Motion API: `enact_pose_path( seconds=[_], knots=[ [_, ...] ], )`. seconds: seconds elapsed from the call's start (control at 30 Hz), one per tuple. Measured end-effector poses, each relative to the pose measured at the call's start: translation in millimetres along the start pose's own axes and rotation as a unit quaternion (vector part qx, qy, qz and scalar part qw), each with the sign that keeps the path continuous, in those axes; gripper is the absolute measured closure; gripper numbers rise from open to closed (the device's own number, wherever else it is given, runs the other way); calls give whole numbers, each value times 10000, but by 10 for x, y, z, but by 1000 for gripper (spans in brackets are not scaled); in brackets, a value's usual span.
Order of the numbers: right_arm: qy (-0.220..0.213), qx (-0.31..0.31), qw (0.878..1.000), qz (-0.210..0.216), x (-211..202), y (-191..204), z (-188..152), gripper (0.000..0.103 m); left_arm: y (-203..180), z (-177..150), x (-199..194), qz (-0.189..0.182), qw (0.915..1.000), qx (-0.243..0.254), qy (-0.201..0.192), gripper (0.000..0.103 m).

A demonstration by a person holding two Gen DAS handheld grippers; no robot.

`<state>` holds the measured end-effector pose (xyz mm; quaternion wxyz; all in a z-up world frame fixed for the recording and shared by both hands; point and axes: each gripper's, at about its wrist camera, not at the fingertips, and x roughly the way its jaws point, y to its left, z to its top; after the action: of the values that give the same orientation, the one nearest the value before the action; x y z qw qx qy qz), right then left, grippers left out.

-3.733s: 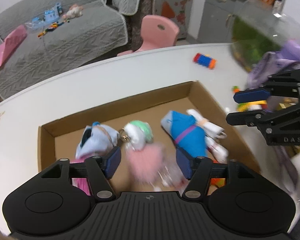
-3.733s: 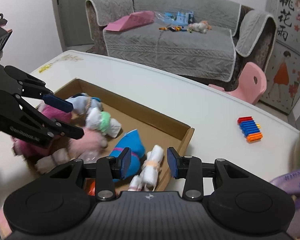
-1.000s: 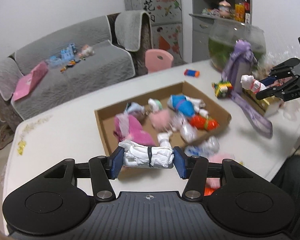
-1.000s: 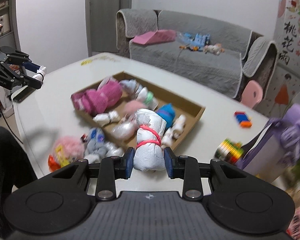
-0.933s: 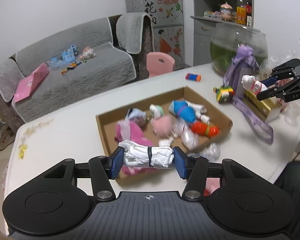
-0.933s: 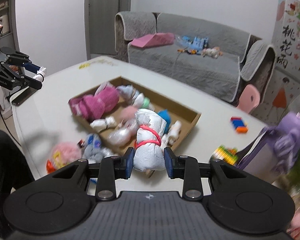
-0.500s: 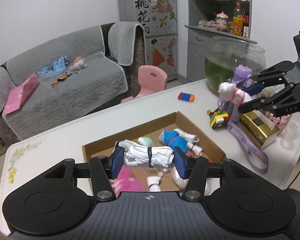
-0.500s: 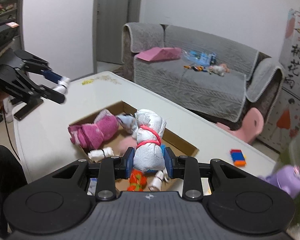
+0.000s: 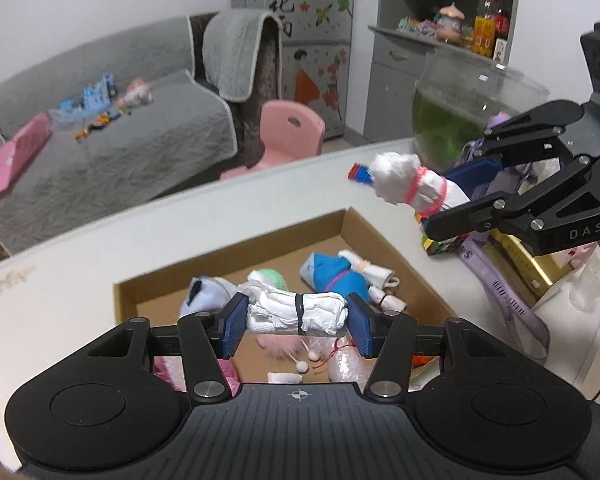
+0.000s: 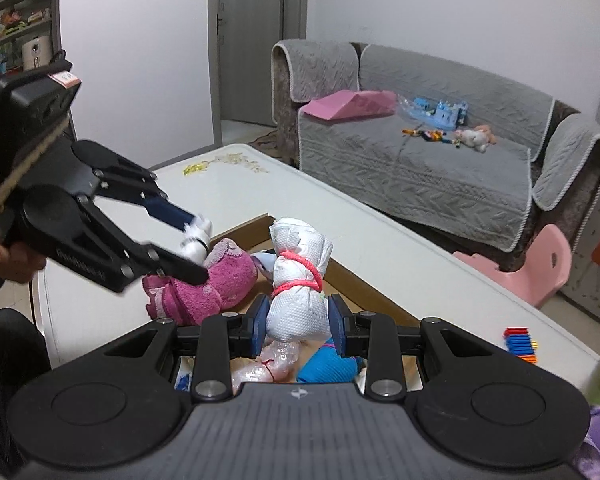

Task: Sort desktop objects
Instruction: 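Carry both sock rolls into the box and open both tools, then grasp the pink fluffy toy with the left tool while the right tool grasps the grey knitted sock bundle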

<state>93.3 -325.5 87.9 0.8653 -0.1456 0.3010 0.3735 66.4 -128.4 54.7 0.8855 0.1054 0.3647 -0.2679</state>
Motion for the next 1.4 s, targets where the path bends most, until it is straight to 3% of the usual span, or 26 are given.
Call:
enact_pose_path(
  seconds=[0.33,0.7,0.8,0.83,1.13,1.4],
  knots=[
    [422,203,9989,95,566,-19,-47,74,93,-97,612,-68,9988,-96,483,44],
    [910,292,9953,-132,1089,-21,-199,73,200,-223,944,-21,9960,-211,869,42],
    [939,333,9947,-258,1121,-34,-226,72,222,-243,983,-37,9954,-296,907,34],
    [920,352,9948,-275,1130,-40,-225,69,235,-249,982,-60,9952,-351,916,24],
    [800,255,9958,-377,903,24,-212,66,188,-253,771,-144,9964,-362,755,20],
    [446,-47,9984,-343,137,369,-518,55,33,-661,29,-341,9989,-70,320,17]
  ],
)
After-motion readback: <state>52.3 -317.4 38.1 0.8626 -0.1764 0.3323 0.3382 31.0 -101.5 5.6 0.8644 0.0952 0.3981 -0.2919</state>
